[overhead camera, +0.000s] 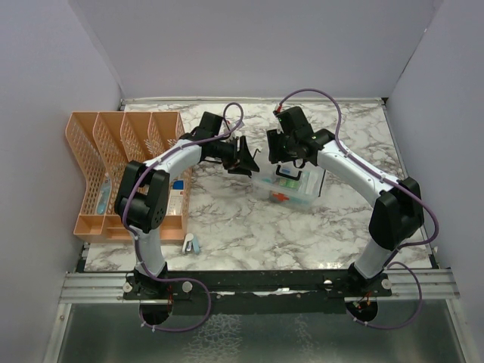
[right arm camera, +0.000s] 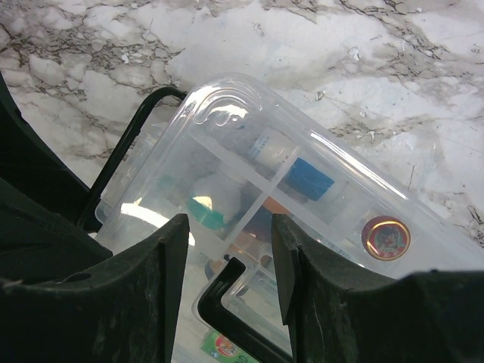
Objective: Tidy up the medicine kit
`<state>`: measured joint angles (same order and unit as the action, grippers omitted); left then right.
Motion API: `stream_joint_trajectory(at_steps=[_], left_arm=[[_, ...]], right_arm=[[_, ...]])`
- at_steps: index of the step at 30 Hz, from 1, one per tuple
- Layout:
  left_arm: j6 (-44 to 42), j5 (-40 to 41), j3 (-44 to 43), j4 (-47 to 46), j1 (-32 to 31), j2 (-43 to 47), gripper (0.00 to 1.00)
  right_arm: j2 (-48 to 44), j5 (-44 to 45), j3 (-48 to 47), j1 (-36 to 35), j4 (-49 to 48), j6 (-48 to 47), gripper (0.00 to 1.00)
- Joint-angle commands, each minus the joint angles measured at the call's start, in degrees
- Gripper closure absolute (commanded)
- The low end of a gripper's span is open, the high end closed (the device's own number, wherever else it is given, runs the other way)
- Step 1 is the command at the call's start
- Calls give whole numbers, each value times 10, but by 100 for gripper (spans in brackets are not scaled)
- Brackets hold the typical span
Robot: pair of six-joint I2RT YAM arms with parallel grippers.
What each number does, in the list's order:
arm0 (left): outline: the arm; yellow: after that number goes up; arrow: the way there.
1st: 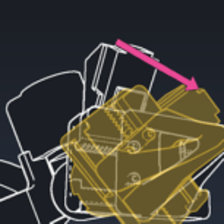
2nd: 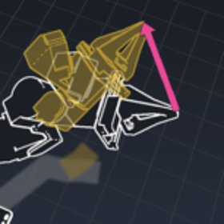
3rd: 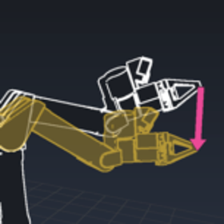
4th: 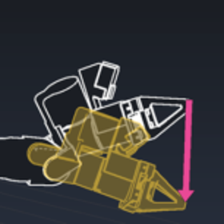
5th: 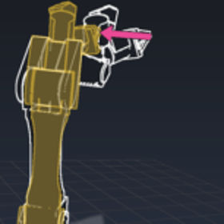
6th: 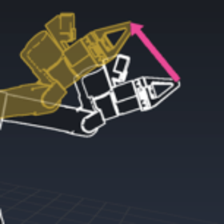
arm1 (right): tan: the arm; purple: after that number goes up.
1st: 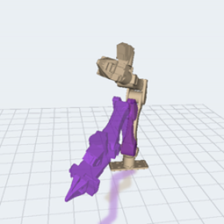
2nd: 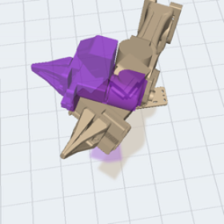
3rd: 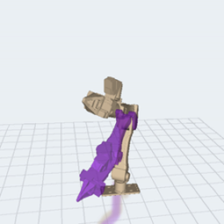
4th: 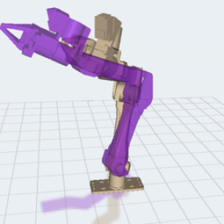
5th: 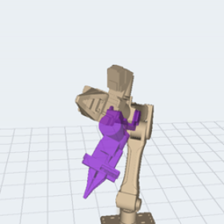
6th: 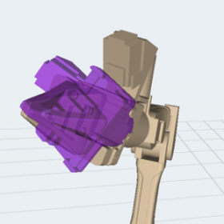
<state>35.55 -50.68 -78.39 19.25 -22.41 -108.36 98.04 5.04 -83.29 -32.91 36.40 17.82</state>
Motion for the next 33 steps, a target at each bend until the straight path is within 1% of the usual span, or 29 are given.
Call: stream_joint_trajectory(at_steps=[1, 7, 16, 24, 26, 28, 30, 33], left_arm=[[-26, 12, -13, 50, -10, 20, 55], [-38, 6, -13, 53, -17, 31, 57], [-61, 24, -9, 78, -22, 27, 63], [-78, 34, -26, 100, -24, 22, 69], [-84, 49, -33, 109, -27, 22, 72], [-92, 81, -41, 123, -30, 26, 75], [-100, 110, -48, 133, -35, 28, 75], [-102, 121, -54, 142, -39, 24, 74]], right_arm=[[18, -14, 22, -4, 27, 12, 53], [20, -14, 23, -4, 27, 10, 53], [23, -17, 21, -4, 24, 10, 53], [24, -15, 19, -4, 24, 11, 54], [26, -15, 19, -4, 25, 13, 54], [24, -15, 19, -4, 25, 14, 54], [24, -15, 19, -4, 25, 14, 54], [24, -14, 18, -4, 26, 14, 54]])
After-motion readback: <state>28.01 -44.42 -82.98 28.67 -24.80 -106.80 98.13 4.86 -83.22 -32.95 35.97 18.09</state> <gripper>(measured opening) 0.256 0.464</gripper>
